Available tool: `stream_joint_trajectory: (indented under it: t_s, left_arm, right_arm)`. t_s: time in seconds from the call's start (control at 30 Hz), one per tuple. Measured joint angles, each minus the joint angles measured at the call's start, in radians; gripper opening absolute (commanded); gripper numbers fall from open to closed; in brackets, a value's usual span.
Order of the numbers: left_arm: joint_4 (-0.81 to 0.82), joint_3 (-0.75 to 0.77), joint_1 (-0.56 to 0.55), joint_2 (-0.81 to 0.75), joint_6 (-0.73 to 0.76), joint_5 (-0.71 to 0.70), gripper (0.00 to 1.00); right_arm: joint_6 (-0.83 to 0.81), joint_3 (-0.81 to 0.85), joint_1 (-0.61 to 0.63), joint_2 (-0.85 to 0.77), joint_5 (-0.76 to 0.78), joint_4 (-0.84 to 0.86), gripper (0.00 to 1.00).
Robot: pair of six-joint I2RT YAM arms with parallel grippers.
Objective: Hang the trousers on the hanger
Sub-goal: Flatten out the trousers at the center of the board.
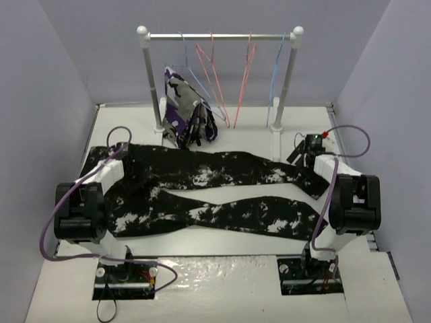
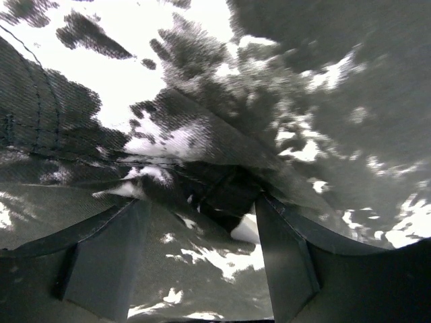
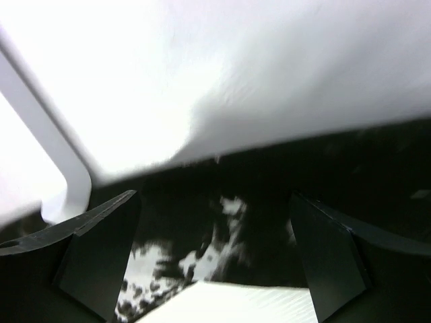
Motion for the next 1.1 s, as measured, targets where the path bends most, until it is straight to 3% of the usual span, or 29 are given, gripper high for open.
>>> stream_joint_trajectory:
  t_s: [0.17, 0.33, 0.5, 1.1]
  left_arm:
    - [-0.007, 0.027, 0.003, -0.066, 0.036, 0.006, 0.60]
    - [-0.021, 0.023, 0.003, -0.215, 0.116, 0.029, 0.60]
    - [-0.036, -0.034, 0.003, -0.358, 0.181, 0.026, 0.61]
    - [-0.069, -0.083, 0.002, -0.475, 0.282, -0.053, 0.61]
  right_arm:
    - [-0.075, 0.039, 0.014, -0.068, 0.038, -0.024, 0.86]
    - [-0.103, -0.025, 0.139, -0.209, 0.080, -0.098, 0.86]
    - [-0.114, -0.123, 0.150, -0.271, 0.107, -0.176, 0.86]
    - [-0.130, -0.058, 0.215, -0.042, 0.190, -0.262, 0.84]
